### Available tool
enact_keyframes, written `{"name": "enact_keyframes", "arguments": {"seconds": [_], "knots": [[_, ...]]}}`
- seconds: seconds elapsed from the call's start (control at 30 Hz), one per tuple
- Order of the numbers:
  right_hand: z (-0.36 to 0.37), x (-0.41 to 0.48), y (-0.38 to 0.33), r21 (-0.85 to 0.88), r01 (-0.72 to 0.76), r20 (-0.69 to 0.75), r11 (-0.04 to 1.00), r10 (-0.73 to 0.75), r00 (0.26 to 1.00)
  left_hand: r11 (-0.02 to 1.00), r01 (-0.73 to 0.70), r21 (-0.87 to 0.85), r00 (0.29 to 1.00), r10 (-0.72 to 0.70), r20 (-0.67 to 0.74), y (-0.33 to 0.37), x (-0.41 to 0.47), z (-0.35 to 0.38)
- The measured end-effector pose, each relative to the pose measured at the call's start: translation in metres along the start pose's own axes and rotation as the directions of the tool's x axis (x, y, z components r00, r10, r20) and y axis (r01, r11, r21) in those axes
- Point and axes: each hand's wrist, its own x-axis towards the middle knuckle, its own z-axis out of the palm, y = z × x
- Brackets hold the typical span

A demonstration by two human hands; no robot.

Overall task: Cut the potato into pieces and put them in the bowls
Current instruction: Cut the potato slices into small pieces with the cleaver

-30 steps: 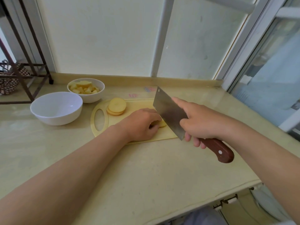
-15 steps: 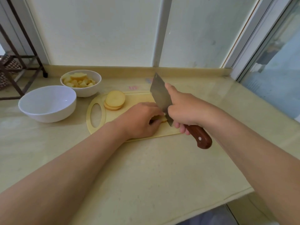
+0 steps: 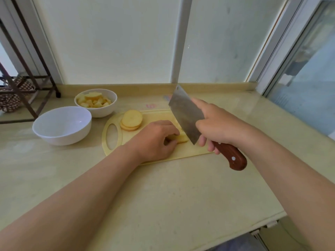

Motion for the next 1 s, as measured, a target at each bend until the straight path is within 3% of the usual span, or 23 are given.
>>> {"name": "enact_keyframes", "arguments": {"seconds": [0.63,0.8,1.0], "knots": [[0.003,-0.04,0.005,-0.157,-0.022,0.118,0.987,0.041,0.992,1.0,0.002,0.021,1.0,-0.002,-0.002,0.0,0.0,0.001],[0.019,-0.013,-0.007,-0.233,-0.025,0.099,0.972,0.049,0.994,1.0,0.004,0.022,1.0,-0.004,0.0,-0.001,0.001,0.002],[0.019,0.012,-0.021,-0.205,-0.018,0.089,0.979,0.037,0.995,1.0,0.016,-0.019,1.0,-0.016,0.0,0.0,-0.001,-0.002]]}}
